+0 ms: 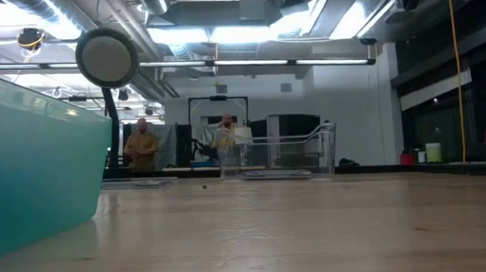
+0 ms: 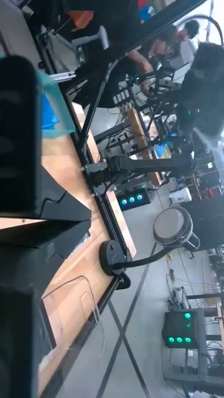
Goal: Pick & place jewel cases by type
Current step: Put the right black CD case into the transparent bin
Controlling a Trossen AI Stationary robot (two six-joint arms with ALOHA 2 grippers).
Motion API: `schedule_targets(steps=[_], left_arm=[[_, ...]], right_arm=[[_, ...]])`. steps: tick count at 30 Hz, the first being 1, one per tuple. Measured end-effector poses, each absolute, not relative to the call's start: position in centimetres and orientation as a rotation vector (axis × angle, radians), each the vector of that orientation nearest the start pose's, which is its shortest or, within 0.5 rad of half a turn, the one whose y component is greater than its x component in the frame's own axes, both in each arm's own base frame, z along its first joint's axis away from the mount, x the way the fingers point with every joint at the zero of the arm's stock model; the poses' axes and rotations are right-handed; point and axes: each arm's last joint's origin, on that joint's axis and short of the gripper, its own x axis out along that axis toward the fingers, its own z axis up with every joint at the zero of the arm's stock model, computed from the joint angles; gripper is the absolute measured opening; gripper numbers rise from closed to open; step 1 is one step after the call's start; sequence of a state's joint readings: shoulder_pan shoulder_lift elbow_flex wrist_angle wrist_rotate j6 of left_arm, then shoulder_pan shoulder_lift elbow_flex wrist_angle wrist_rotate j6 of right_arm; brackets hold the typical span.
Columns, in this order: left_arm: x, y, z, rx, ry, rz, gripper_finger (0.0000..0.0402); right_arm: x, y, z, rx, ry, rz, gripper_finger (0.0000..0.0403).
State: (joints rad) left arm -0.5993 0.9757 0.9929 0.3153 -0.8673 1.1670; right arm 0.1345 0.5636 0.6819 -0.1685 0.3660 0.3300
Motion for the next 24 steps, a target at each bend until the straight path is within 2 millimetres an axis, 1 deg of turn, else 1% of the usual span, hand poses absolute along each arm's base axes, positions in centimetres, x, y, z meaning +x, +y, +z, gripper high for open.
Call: schedule_targets(steps=[3,6,9,11,14,19,24], left_arm=[[17.8,-10.5,43.1,1.053,-0.009,0.413,0.0029],[18.2,-11.8,44.2,1.189,0.055,0.438,0.0029],[18.8,-13.2,44.8,1.336,0.116,0.43,0.0029],[19.2,-14.0,44.9,1.398,0.132,0.4,0.0029],[20.1,-14.9,44.7,1.497,0.182,0.344,0.0029],[21.4,-16.1,43.6,1.66,0.284,0.249,0.0029],[22.1,-16.7,42.5,1.746,0.348,0.188,0.0029]], right_arm=[[12.8,0.7,32.8,0.325,0.008,-0.237,0.0007],[12.8,0.7,32.8,0.325,0.009,-0.238,0.0007],[12.8,0.7,32.8,0.325,0.006,-0.249,0.0007],[12.8,0.6,32.8,0.325,0.004,-0.261,0.0007],[12.8,0.6,32.8,0.343,-0.001,-0.278,0.0007],[12.7,0.5,32.8,0.36,-0.005,-0.289,0.0007],[12.7,0.5,32.6,0.385,0.015,-0.295,0.0007]])
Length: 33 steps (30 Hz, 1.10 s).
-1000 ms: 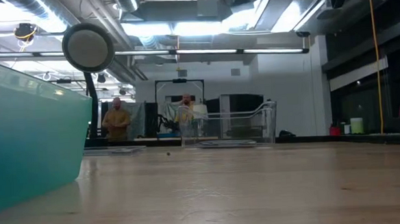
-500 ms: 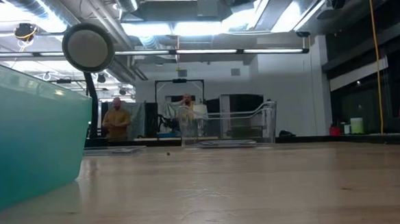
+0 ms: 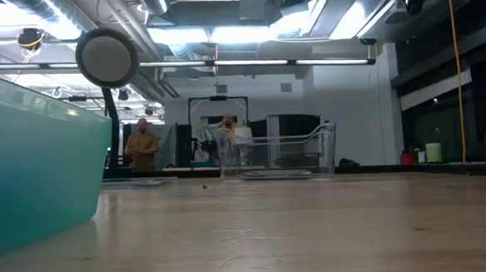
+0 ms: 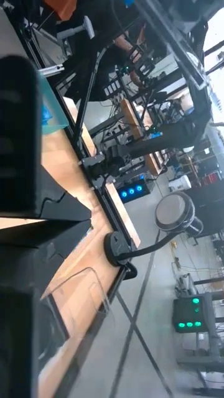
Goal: Pick & place jewel cases by type
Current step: Put the right black CD case into the transparent bin
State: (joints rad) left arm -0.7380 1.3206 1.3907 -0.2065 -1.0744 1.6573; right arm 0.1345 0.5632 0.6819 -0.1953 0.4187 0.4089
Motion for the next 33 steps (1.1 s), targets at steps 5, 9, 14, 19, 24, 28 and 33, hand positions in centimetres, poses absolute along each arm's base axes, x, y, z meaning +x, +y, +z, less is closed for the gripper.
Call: schedule_targets(steps=[5,9,14,19,24,28,33], left_arm=[[21.9,-16.4,42.7,1.677,0.345,0.204,0.0029],[21.4,-16.0,43.1,1.519,0.326,0.248,0.0029],[21.0,-15.5,43.6,1.166,0.28,0.33,0.0029],[20.8,-14.9,43.7,0.772,0.235,0.468,0.0029],[21.1,-14.5,43.3,0.402,0.161,0.494,0.0029],[21.6,-13.8,42.3,0.032,0.127,0.471,0.0029],[22.0,-12.9,40.9,-0.483,0.147,0.44,0.0029]], right_arm=[[12.7,0.5,32.3,0.407,0.04,-0.302,0.0007],[12.7,0.5,32.3,0.405,0.044,-0.303,0.0007],[12.7,0.5,32.2,0.402,0.041,-0.319,0.0007],[12.7,0.5,32.2,0.402,0.041,-0.32,0.0007],[12.7,0.5,32.2,0.377,0.045,-0.319,0.0007],[12.7,0.5,32.3,0.354,0.048,-0.318,0.0007],[12.7,0.5,32.3,0.347,0.049,-0.317,0.0007]])
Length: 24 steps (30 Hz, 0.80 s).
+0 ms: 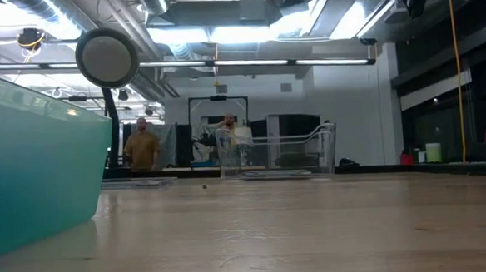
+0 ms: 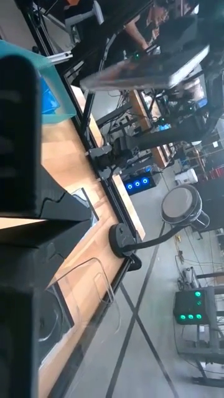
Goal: Pick & place jewel cases by type
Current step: Put the right black CD case into the transparent bin
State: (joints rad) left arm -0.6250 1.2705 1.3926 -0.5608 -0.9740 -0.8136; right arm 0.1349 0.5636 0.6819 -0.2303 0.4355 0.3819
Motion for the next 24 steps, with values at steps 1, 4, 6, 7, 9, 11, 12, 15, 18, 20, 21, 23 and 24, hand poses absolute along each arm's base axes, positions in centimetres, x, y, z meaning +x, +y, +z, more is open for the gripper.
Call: schedule_targets(steps=[1,4,6,7,9,11,12,15,18,20,21,23,24], left_arm=[[22.0,-12.8,40.8,-0.563,0.152,0.434,0.0029],[22.2,-12.9,40.6,-0.711,0.139,0.424,0.0029],[22.2,-12.9,40.6,-0.757,0.118,0.427,0.0029],[22.2,-12.9,40.6,-0.766,0.109,0.434,0.0029],[22.2,-12.7,40.7,-0.778,0.091,0.45,0.0029],[22.3,-12.3,40.8,-0.792,0.071,0.479,0.0029],[22.4,-12.1,40.7,-0.805,0.064,0.489,0.0029],[22.6,-11.8,40.7,-0.86,0.042,0.509,0.0029],[22.6,-11.7,40.6,-0.925,0.03,0.519,0.0029],[22.6,-11.7,40.6,-0.966,0.019,0.527,0.0029],[22.6,-11.7,40.5,-0.98,0.014,0.532,0.0029],[22.5,-11.6,40.4,-0.99,0.002,0.554,0.0029],[22.6,-11.4,40.4,-0.989,0.0,0.565,0.0029]], right_arm=[[12.7,0.5,32.3,0.346,0.049,-0.317,0.0007],[12.7,0.5,32.3,0.345,0.05,-0.316,0.0007],[12.7,0.5,32.2,0.336,0.051,-0.316,0.0007],[12.7,0.5,32.2,0.33,0.052,-0.315,0.0007],[12.7,0.5,32.3,0.327,0.055,-0.3,0.0007],[12.7,0.6,32.3,0.326,0.057,-0.292,0.0007],[12.7,0.6,32.2,0.326,0.058,-0.291,0.0007],[12.8,0.6,32.2,0.315,0.064,-0.29,0.0007],[12.9,0.6,32.2,0.269,0.073,-0.288,0.0007],[12.9,0.6,32.2,0.24,0.077,-0.286,0.0007],[12.9,0.6,32.2,0.223,0.079,-0.285,0.0007],[12.9,0.6,32.2,0.208,0.081,-0.285,0.0007],[12.9,0.6,32.2,0.199,0.082,-0.284,0.0007]])
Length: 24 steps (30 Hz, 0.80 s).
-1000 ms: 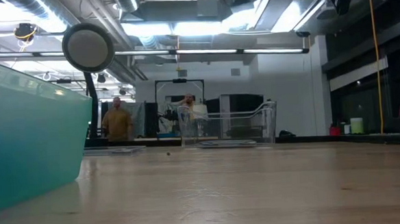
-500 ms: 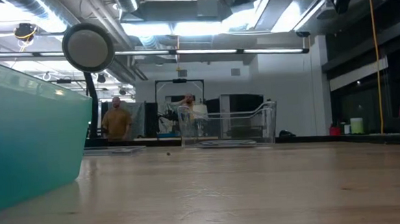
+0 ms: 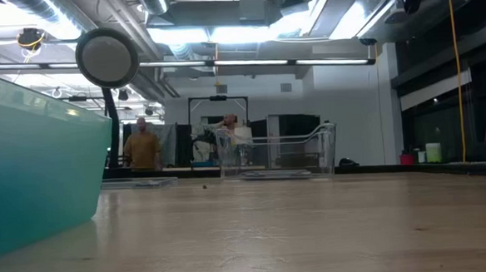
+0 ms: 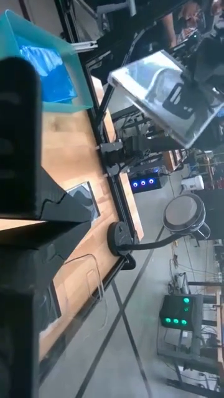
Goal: Pick & place jewel cases by type
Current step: Put the right black CD case into the transparent bin
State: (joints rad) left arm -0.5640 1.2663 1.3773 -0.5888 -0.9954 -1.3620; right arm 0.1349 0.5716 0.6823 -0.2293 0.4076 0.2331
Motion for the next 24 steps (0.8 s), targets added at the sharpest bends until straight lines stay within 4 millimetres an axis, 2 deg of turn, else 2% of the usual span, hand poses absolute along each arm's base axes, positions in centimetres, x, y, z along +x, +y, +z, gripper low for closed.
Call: schedule_targets(steps=[10,19,24], left_arm=[[23.6,-8.9,40.3,-0.899,-0.013,0.665,0.0029],[25.4,-4.2,40.2,-0.932,0.054,0.679,0.0029],[26.4,-1.0,40.9,-0.944,0.038,0.623,0.0029]], right_arm=[[12.9,0.6,32.2,0.147,0.09,-0.277,0.0007],[13.0,1.1,32.3,0.021,0.106,-0.099,0.0007],[13.0,1.2,32.3,-0.044,0.108,-0.073,0.0007]])
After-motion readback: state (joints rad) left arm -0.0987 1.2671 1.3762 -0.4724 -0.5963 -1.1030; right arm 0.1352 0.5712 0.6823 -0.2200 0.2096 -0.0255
